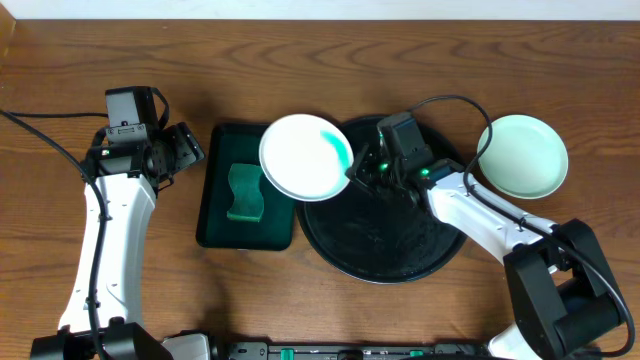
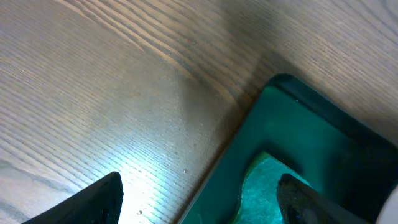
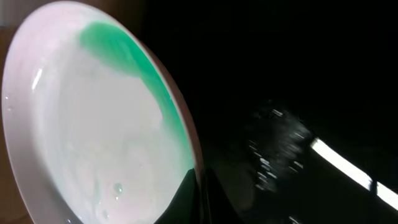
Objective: Clean dirty plates on tray and stack at the side
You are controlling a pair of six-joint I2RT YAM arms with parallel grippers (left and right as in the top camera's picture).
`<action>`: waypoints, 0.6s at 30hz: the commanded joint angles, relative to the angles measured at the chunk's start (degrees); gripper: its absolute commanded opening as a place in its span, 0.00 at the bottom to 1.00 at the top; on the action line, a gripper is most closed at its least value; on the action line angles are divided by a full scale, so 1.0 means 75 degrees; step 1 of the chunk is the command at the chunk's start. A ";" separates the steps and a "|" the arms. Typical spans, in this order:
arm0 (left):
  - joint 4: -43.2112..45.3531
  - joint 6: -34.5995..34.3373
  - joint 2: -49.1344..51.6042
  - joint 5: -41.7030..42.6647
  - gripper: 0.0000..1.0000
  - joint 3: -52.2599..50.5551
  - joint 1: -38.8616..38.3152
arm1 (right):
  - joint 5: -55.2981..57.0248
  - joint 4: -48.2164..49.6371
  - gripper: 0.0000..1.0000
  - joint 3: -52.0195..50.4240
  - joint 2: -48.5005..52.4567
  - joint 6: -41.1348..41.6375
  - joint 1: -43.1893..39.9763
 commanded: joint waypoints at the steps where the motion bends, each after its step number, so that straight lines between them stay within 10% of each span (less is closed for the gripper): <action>1: 0.0003 0.0015 -0.0012 -0.0070 0.79 0.0131 0.0026 | 0.0265 -0.0583 0.02 0.0198 0.0026 -0.0513 -0.0242; 18: 0.0003 0.0017 -0.0012 -0.0070 0.80 0.0131 0.0026 | 0.1612 -0.3780 0.01 0.2486 0.0015 -0.3241 -0.0548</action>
